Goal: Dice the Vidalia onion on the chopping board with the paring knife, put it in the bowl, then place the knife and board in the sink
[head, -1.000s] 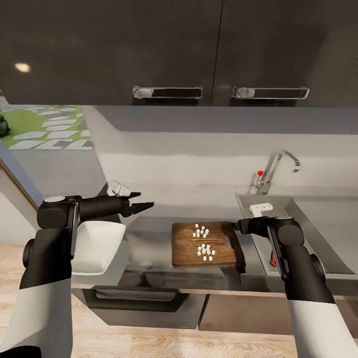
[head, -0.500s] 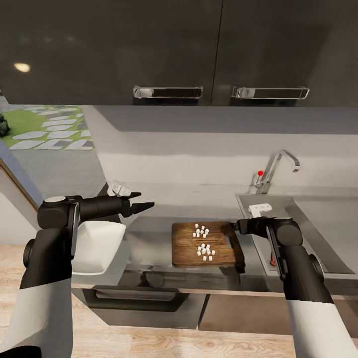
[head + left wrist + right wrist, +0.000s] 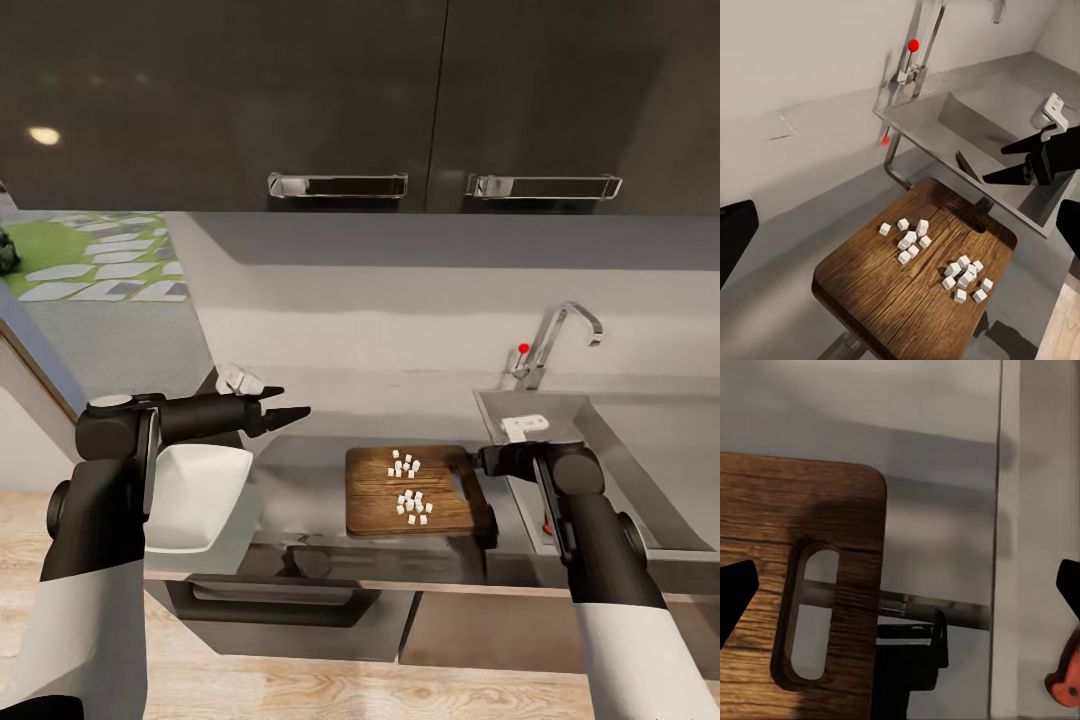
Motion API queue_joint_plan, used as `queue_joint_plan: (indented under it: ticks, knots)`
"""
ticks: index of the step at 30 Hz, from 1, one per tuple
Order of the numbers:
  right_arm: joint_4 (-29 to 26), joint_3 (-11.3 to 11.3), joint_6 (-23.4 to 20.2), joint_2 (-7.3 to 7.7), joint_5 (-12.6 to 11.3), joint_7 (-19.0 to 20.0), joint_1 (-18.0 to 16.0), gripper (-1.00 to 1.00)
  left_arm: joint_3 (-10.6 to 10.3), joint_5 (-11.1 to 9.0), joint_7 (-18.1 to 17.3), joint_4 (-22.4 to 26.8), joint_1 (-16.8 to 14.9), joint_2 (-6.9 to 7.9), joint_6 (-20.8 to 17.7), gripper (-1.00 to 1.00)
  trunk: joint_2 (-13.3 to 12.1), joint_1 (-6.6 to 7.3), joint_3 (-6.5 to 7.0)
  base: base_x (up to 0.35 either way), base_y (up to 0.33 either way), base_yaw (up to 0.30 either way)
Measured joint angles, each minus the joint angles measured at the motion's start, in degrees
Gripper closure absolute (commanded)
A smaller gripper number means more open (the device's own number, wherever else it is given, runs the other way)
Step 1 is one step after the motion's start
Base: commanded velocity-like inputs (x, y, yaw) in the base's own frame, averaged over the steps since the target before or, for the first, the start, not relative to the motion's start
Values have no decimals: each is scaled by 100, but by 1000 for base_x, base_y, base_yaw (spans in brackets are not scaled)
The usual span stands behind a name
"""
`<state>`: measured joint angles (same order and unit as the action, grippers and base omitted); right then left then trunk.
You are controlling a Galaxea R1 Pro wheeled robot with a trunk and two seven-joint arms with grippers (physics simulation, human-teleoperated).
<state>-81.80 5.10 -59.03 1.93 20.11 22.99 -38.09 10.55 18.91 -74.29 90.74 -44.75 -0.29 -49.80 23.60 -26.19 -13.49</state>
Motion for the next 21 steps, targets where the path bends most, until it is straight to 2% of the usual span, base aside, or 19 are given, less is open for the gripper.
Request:
queue_joint_plan:
  ticks: [7,10,11,13,17,18,21]
  knots:
    - [36,29,6,-50,-5,-66,0,-100,0,0,-6,0,0,3,0,-100,0,0,0,0,0,0]
    - [37,152,1,-52,0,-71,0,-100,0,0,-5,0,0,-1,0,-100,0,0,0,0,0,0]
    - [37,284,0,-81,3,-71,0,-100,-2,-1,-5,0,0,-10,0,-100,0,0,0,0,0,0]
    - [37,315,-1,-143,-8,-72,0,-100,-6,-4,-3,0,0,-25,-1,-100,0,0,0,0,0,0]
    - [40,325,0,-202,6,-125,0,-100,-11,-6,2,0,0,-37,-1,-100,0,0,0,0,0,0]
    - [52,322,2,-251,4,-315,0,-100,-9,-6,4,0,0,-60,-1,-100,0,0,0,0,0,0]
    - [70,323,4,-322,2,-426,0,-100,-11,-6,7,0,0,-67,-1,-100,0,0,0,0,0,0]
